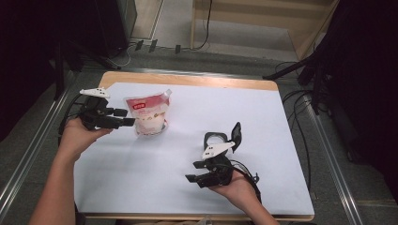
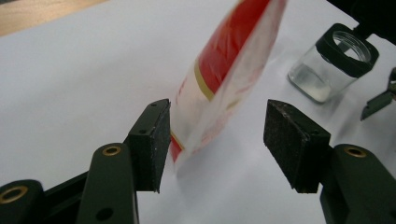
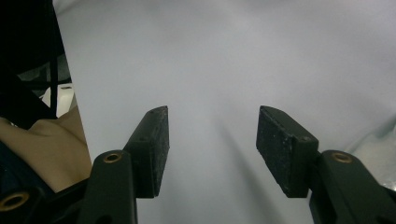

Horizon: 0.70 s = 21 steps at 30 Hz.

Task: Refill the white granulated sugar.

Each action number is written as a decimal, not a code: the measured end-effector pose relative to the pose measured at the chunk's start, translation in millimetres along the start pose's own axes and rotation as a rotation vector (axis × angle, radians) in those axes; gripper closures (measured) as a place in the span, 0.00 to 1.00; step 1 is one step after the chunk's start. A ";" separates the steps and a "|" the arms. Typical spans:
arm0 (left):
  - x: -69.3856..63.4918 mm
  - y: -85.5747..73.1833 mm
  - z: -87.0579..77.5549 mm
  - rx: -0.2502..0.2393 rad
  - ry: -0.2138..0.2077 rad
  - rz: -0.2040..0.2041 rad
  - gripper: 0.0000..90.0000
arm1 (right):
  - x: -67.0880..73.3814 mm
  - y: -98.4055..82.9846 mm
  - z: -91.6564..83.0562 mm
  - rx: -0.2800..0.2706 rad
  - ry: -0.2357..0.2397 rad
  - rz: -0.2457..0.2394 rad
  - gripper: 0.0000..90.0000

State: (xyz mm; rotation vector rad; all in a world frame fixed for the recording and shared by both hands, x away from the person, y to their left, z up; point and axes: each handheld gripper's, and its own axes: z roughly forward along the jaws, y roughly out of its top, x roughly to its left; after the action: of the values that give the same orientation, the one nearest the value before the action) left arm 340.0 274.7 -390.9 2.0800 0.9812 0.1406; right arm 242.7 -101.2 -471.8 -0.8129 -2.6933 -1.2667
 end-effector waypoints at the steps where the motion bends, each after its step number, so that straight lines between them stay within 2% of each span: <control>1: 1.0 2.0 1.5 0.001 -0.003 0.004 0.47 | 0.2 -0.9 0.0 0.004 -0.001 0.003 0.50; 7: 0.4 9.8 14.2 -0.008 0.007 0.001 0.47 | 0.5 -3.6 -1.1 0.004 -0.009 0.006 0.50; 13: -2.7 15.1 22.8 -0.012 0.009 0.022 0.48 | 0.2 -5.9 -2.1 0.005 -0.015 0.011 0.50; 17: -4.7 15.9 28.8 -0.029 0.014 0.024 0.51 | 0.8 -6.3 -1.1 0.008 -0.016 0.011 0.50; 21: -5.8 14.6 30.6 -0.041 0.021 0.022 0.59 | 1.1 -6.0 0.7 0.013 -0.015 0.009 0.50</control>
State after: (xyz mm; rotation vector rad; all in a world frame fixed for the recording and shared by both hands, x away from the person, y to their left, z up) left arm 357.2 246.2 -399.4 2.0559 0.9603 0.1924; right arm 238.9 -103.4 -476.2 -0.8359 -2.7030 -1.2447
